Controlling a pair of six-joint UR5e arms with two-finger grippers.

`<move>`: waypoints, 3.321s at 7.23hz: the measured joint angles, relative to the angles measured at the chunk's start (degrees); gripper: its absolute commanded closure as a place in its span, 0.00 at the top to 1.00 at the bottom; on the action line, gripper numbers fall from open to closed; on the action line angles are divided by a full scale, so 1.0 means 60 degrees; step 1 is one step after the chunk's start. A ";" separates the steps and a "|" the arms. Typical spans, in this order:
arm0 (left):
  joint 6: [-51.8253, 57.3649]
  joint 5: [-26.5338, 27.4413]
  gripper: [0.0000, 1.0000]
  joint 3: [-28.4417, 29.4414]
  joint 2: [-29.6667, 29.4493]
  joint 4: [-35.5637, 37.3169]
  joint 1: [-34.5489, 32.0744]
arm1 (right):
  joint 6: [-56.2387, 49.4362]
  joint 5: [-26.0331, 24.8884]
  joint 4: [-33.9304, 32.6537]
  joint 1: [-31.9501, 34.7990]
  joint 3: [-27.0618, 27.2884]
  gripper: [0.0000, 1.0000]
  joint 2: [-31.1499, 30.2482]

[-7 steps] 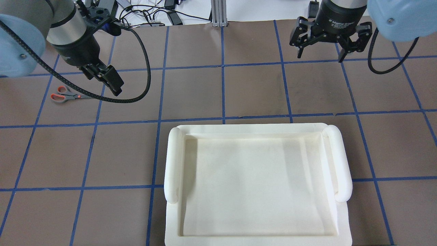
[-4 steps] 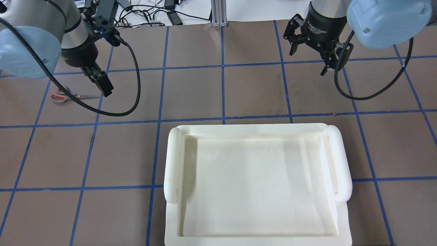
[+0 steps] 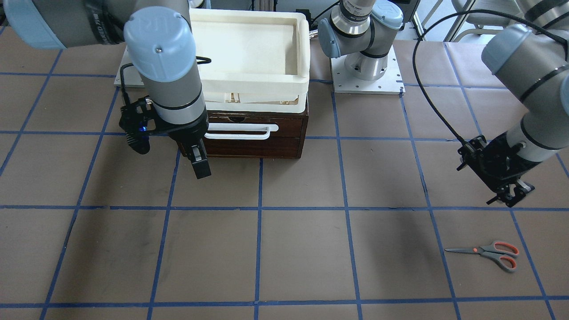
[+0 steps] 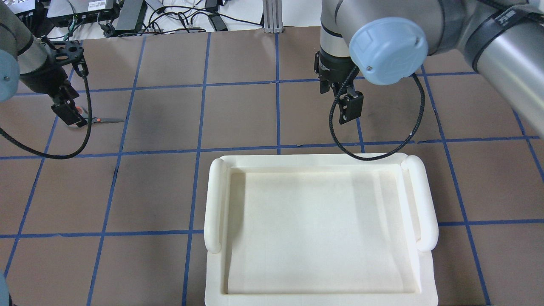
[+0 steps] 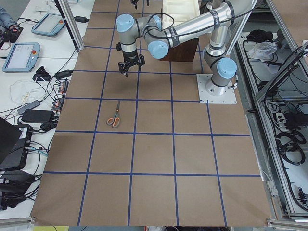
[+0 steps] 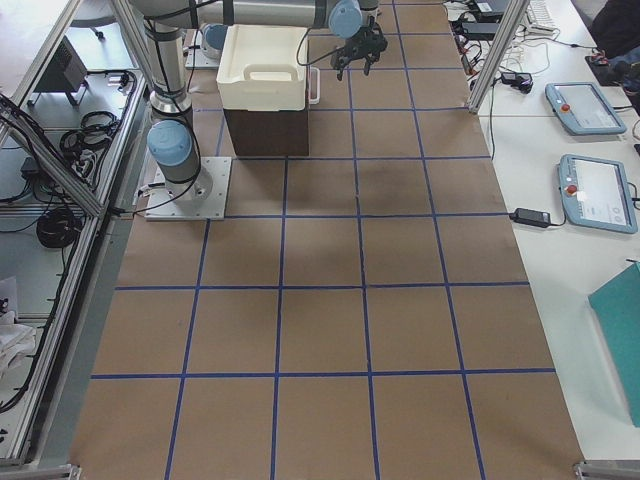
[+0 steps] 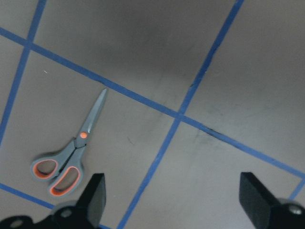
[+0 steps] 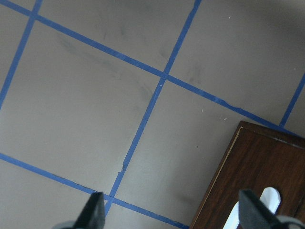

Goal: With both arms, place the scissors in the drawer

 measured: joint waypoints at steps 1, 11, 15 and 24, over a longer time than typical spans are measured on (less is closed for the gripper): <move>0.1402 -0.0165 1.00 0.0022 -0.0673 0.1006 0.0355 | 0.0565 0.0008 0.0008 0.0289 0.0000 1.00 0.0286; 0.5719 -0.0399 0.90 0.1233 -0.3765 0.2508 0.1082 | 0.2286 0.1325 0.1196 0.0661 -0.0007 1.00 0.1261; 0.5677 -0.0512 0.72 0.1249 -0.3949 0.2514 0.1079 | 0.2293 0.1341 0.1587 0.0661 -0.0007 1.00 0.1366; 0.5931 -0.0396 0.14 0.1241 -0.3908 0.3238 0.1063 | 0.2291 0.1351 0.1532 0.0661 0.0007 1.00 0.1746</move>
